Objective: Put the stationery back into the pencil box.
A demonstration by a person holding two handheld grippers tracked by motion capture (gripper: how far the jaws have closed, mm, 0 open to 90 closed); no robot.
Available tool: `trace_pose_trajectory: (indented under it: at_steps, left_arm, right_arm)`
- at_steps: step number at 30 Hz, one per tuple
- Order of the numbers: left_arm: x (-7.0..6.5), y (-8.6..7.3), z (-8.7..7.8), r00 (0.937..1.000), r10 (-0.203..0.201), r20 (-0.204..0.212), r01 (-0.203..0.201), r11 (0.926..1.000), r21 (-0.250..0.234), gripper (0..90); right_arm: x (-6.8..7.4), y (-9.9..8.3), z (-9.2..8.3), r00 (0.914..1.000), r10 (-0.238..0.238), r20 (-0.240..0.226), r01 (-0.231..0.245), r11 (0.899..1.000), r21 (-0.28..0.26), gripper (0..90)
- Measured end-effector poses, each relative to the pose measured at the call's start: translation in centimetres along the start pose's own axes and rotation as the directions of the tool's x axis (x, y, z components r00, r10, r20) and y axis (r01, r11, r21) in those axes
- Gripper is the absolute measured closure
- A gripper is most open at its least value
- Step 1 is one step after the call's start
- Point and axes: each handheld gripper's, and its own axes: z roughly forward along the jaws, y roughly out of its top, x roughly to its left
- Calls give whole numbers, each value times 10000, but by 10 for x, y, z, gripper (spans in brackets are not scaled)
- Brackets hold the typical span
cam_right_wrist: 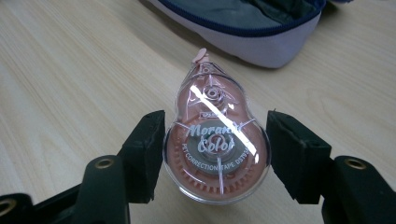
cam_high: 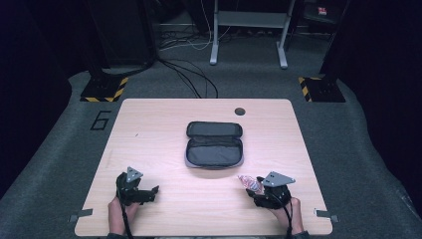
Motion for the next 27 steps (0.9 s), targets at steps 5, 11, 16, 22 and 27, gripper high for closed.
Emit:
trace_pose_trajectory:
  at_steps: [5,11,16,22,27]
  left_arm:
    - [0,0,0,10000,-10,11,10,10000,28,9]
    - [0,0,0,10000,-52,-7,52,10000,-18,9]
    - [0,0,0,10000,-21,3,21,10000,-11,9]
    - [0,0,0,10000,-64,-7,64,10000,-15,9]
    - [0,0,0,10000,-65,-6,65,10000,-14,9]
  right_arm:
    - [0,11,0,9998,-216,6,216,9997,-102,391]
    - [0,23,4,9988,-485,-73,483,9986,-213,390]
    - [-1,35,8,9980,-631,-101,627,9975,-339,390]
    - [-1,50,15,9970,-739,-208,729,9963,-451,390]
    - [-2,60,24,9961,-849,-229,838,9954,-474,390]
